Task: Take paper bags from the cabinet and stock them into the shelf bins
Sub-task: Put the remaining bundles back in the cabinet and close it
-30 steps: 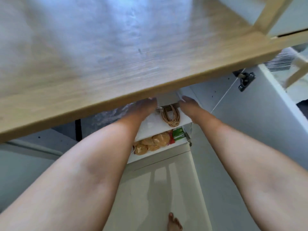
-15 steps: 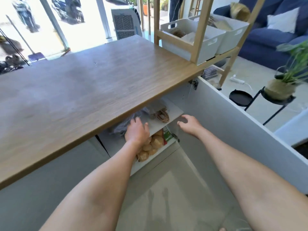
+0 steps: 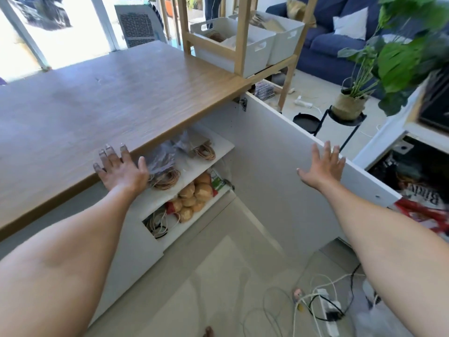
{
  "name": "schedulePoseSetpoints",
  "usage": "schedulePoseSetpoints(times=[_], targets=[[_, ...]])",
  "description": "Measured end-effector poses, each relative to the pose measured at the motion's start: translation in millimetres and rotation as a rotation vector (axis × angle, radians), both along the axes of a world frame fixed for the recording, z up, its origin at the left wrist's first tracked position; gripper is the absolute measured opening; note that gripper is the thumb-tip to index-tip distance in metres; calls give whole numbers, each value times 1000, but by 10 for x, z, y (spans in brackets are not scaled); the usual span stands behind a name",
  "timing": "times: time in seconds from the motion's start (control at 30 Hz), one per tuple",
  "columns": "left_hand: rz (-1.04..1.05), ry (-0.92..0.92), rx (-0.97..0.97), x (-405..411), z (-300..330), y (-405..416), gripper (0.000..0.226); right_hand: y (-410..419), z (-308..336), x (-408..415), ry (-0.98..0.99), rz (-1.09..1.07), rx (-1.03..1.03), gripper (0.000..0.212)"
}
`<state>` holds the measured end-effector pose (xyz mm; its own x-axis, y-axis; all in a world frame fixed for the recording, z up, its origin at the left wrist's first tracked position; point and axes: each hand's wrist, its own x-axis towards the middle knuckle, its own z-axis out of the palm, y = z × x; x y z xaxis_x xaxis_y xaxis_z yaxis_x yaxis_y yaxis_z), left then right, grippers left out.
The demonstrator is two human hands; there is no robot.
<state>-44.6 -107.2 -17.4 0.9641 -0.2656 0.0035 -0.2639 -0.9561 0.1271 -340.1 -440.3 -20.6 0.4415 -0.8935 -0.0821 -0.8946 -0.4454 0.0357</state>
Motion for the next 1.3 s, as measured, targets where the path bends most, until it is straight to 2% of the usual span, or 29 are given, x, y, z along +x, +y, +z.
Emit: schedulePoseSetpoints(times=[0.13, 0.27, 0.47, 0.63, 0.73, 0.87, 0.97, 1.07, 1.13, 1.2, 1.3], targets=[[24, 50, 24, -6, -58, 6, 69, -141, -23, -233, 28, -136, 84, 105], [32, 57, 58, -36, -53, -15, 70, -222, -124, -352, 29, -192, 191, 114], [34, 56, 78, -49, -50, -31, 70, -158, -107, -318, -40, -205, 191, 125], [33, 76, 95, -39, -21, -35, 71, 134, -148, -201, 14, -211, 165, 133], [25, 99, 103, -55, 19, -39, 70, 425, -201, -38, 89, -218, 117, 126], [23, 117, 100, -61, 59, -27, 69, 831, -219, 278, 218, -174, 36, 87], [17, 134, 90, -46, 85, -1, 67, 1085, -155, 481, 217, -123, 6, 77], [11, 148, 76, -30, 114, 39, 65, 1252, -43, 586, 108, -60, -5, 71], [-5, 151, 63, -33, 140, 70, 62, 1325, 58, 609, -28, -13, 77, 66], [-18, 150, 55, -24, 152, 114, 58, 1398, 79, 623, -252, 12, 253, 56], [-30, 152, 62, 18, 148, 221, 53, 1593, -66, 621, -559, -39, 667, 54]])
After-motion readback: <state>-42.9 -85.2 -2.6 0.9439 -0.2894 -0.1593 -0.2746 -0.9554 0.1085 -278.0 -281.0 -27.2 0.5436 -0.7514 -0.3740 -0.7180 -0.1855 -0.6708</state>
